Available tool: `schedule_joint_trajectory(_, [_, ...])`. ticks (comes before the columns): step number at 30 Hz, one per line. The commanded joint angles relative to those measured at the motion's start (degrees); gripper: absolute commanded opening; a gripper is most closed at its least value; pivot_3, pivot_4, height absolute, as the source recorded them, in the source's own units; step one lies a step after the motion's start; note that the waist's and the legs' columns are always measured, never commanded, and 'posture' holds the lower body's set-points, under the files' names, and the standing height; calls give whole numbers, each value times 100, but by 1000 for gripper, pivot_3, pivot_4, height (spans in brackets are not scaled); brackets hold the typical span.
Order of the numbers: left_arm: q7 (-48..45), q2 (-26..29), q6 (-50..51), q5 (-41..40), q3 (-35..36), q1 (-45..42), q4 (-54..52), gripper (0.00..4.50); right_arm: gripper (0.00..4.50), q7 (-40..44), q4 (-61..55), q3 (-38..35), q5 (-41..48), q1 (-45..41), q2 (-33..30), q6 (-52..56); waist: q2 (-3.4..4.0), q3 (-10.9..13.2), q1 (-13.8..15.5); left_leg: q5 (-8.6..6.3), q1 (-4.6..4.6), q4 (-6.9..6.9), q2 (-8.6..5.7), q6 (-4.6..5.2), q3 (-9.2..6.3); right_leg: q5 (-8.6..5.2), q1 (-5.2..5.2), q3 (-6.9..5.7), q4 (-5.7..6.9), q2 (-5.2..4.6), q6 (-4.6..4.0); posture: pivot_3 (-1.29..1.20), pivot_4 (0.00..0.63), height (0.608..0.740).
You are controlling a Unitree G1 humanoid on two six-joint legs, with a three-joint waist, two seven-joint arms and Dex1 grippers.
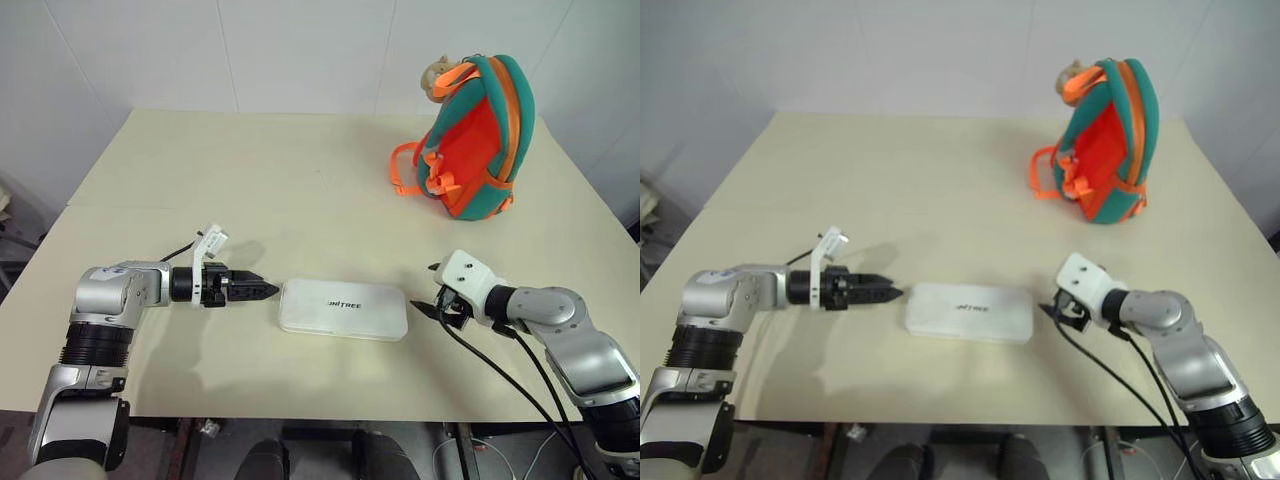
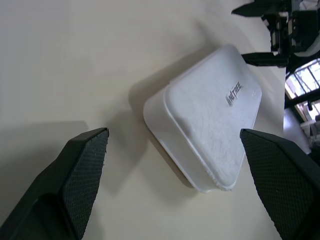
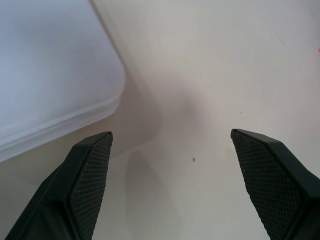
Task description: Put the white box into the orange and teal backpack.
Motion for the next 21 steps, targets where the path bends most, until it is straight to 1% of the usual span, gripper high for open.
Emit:
schedule_joint_trajectory(1, [59,137,387,-151,-49,-8,-194,4483,4500,25,-107,17,-90,57,-1,-137,0,0,4,0,0,-1,0,0,0,0,0,0,0,0,0,0,150,740])
schedule_joint_trajectory(4, [-26,135,961,-417,-50,-91,-234,4483,4500,36,-96,68,-108,42,41,-155,0,0,4,0,-1,0,-1,0,0,0,0,0,-1,0,-1,0,150,740])
schedule_joint_trajectory(8, [-28,155,1237,-518,-181,-46,-218,4483,4500,38,-5,140,-150,-26,113,-224,0,0,2,0,0,1,-1,0,-1,0,0,0,0,0,-1,0,150,740])
schedule_joint_trajectory(12, [-35,-17,1458,-677,-168,-129,0,4483,4500,39,107,237,-204,-134,220,-300,0,0,2,1,1,2,0,-1,-1,-1,0,0,1,0,-1,0,150,740])
schedule_joint_trajectory(16, [-54,-143,1491,-754,-177,-259,262,4483,4500,52,179,277,-230,-201,284,-390,0,0,4,1,1,2,-1,-2,-1,-1,0,0,0,-1,-1,0,150,740])
schedule_joint_trajectory(21, [-120,-217,1331,-695,-363,-422,638,4483,4500,78,208,290,-280,-236,356,-411,0,0,-2,2,1,1,-1,-3,0,-1,0,0,0,0,-1,0,150,740])
